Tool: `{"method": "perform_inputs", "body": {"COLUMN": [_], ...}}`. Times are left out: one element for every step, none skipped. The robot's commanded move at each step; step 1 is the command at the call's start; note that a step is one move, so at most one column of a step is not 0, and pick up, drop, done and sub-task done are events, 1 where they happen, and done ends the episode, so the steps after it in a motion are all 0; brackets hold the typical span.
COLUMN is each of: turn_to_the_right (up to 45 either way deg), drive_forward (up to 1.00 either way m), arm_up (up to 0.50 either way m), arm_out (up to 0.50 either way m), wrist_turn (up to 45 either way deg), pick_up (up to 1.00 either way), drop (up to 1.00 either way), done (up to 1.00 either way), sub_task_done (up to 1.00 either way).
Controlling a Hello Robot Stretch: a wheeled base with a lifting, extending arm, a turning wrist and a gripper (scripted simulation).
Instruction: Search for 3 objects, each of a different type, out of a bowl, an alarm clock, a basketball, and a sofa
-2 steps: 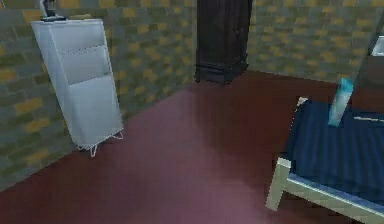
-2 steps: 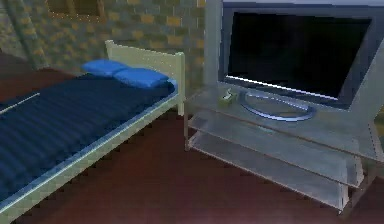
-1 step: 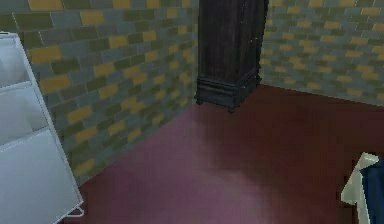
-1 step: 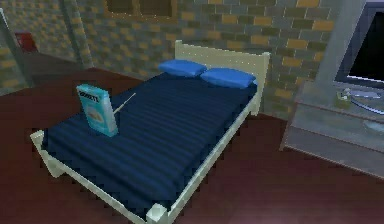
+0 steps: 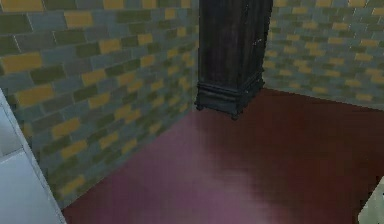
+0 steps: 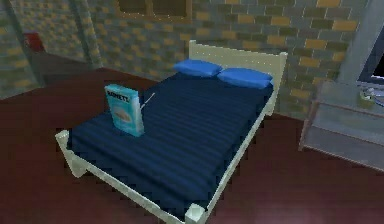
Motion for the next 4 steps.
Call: {"method": "perform_inputs", "body": {"turn_to_the_right": [27.0,0.0,0.0,45.0], "drive_forward": [0.00,1.00,0.80,0.00], "arm_up": [0.00,0.00,0.00,0.00], "arm_out": [0.00,0.00,0.00,0.00], "wrist_turn": [0.0,0.0,0.0,0.0], "pick_up": [0.00,0.00,0.00,0.00], "drop": [0.00,0.00,0.00,0.00], "done": [0.00,0.00,0.00,0.00], "sub_task_done": [0.00,0.00,0.00,0.00]}}
